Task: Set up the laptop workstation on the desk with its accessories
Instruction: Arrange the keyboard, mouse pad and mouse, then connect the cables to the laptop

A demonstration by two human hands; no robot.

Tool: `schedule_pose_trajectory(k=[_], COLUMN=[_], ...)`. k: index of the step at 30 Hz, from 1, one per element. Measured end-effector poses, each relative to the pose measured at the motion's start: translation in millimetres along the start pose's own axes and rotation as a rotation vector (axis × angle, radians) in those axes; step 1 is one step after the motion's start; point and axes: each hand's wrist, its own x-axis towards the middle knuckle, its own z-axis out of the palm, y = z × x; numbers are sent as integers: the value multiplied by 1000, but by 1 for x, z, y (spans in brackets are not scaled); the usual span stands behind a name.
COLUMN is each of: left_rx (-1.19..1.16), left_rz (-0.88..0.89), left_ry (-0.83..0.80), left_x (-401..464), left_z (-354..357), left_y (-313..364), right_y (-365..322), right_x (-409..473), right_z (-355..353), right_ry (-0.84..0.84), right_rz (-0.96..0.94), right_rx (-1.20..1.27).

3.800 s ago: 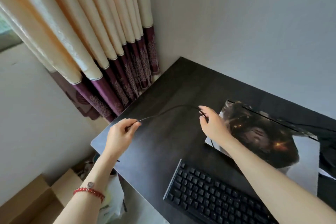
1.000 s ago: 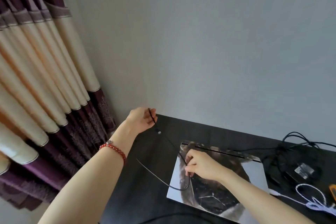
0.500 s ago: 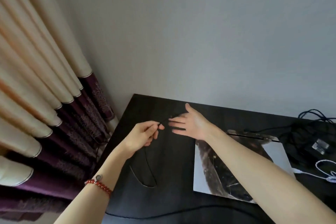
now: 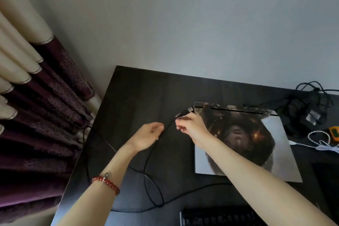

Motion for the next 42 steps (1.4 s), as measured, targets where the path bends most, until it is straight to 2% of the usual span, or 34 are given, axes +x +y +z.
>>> schedule_pose_trajectory(k=[4, 7, 9, 11, 12, 15, 17, 18, 21, 25, 27, 30, 33, 35, 36, 39, 42], left_rx=[-456, -548, -581, -498, -455, -458, -443, -376, -156, 114, 224, 372, 269, 139, 145, 336, 361], left_rz=[-80, -135, -148, -119, -111, -179, -280, -335, -440, -457, -458, -396, -226, -82, -18, 154, 210], left_ry=[-180, -149, -197, -218, -176, 131, 296, 328, 324, 341, 341, 346, 352, 292, 246, 142, 63], left_x=[1, 3, 4, 5, 8, 27, 44, 51, 61, 79, 90, 104, 107, 103, 98, 85, 78], left_z=[23, 30, 33, 35, 39, 46, 49, 51, 57, 62, 63, 66, 61, 55, 54, 64, 85], left_y=[16, 19, 20, 24, 23, 15, -1, -12, -35, -27, -16, -7, -12, -21, -26, -46, -54], right_y=[9, 10, 10, 9, 9, 11, 14, 19, 37, 60, 68, 77, 82, 88, 91, 99, 106], right_x=[4, 12, 16, 20, 21, 26, 29, 30, 34, 33, 29, 25, 23, 24, 24, 26, 27], right_z=[-6, -15, -20, -23, -23, -24, -23, -25, -33, -48, -56, -66, -73, -76, -77, -74, -71], right_ry=[-24, 9, 31, -3, -30, -77, 5, 60, 163, 211, 255, 268, 310, 350, 365, 410, 446], right_rz=[-22, -27, -35, -45, -38, -10, -13, -18, -44, -36, -99, -164, -167, -207, -232, -303, -341], right_rx=[-56, -34, -1, 16, 29, 85, 16, -42, -244, -535, -720, -920, -987, -1048, -1079, -1119, -1122])
